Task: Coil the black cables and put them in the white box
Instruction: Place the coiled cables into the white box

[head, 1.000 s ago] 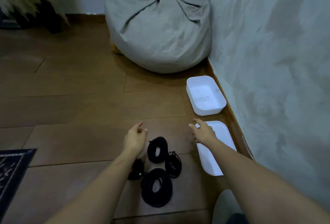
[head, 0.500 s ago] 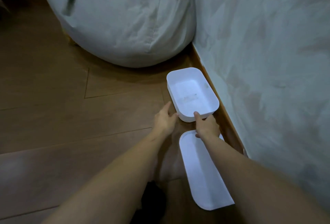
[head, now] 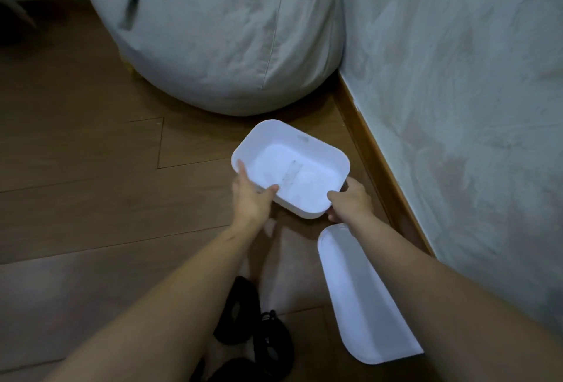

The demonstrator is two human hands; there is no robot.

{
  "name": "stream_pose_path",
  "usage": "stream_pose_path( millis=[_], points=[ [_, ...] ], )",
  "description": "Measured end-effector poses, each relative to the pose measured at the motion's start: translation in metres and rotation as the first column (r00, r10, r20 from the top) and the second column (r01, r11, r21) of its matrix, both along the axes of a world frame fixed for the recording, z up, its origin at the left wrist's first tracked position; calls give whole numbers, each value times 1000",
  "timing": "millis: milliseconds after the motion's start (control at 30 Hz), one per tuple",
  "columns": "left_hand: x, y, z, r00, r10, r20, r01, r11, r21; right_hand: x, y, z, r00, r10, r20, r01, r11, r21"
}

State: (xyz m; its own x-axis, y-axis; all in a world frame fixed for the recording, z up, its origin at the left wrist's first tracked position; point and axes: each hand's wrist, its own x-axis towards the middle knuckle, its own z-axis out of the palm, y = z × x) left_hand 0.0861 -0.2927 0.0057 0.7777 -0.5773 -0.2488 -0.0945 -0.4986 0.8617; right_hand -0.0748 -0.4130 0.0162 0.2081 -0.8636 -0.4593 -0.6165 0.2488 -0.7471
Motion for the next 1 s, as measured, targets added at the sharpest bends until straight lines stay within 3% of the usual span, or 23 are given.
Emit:
stream_pose_path(
  millis=[67, 200, 300, 400, 600, 733, 833, 933, 1000],
  points=[
    [30, 42, 6, 999, 40, 27, -41, 998, 41, 7, 15, 7, 990, 138, -30, -138, 990, -30],
    [56, 138, 21, 999, -42, 34, 39, 997, 74, 30, 56, 15, 937, 342, -69, -348, 930, -119],
    [54, 192, 22, 997, 24, 74, -32, 993, 117, 44, 87, 13, 909, 400, -118, -414, 899, -142],
    [39, 228, 17, 991, 132, 18, -133, 980, 148, 49, 117, 9, 895, 416, -161, -435, 894, -108],
    [27, 261, 5, 958, 162, -238, -146, 986, 82, 41, 161, 5, 893, 438, 102, -443, 896, 36],
    [33, 269, 0, 932, 61, -357, -22, 994, 110, 31, 159, 10, 919, 327, 218, -354, 930, 97],
    [24, 262, 9, 951, 68, -301, -21, 987, 159, 19, 157, 10, 908, 401, 123, -411, 908, 80],
    [1, 262, 21, 986, 160, -50, -136, 939, 316, 5, 169, 21, 925, 380, -16, -380, 924, -24],
    [-20, 264, 22, 996, 80, 41, -89, 935, 344, -5, 180, 26, 916, 382, -127, -397, 909, -127]
  ],
)
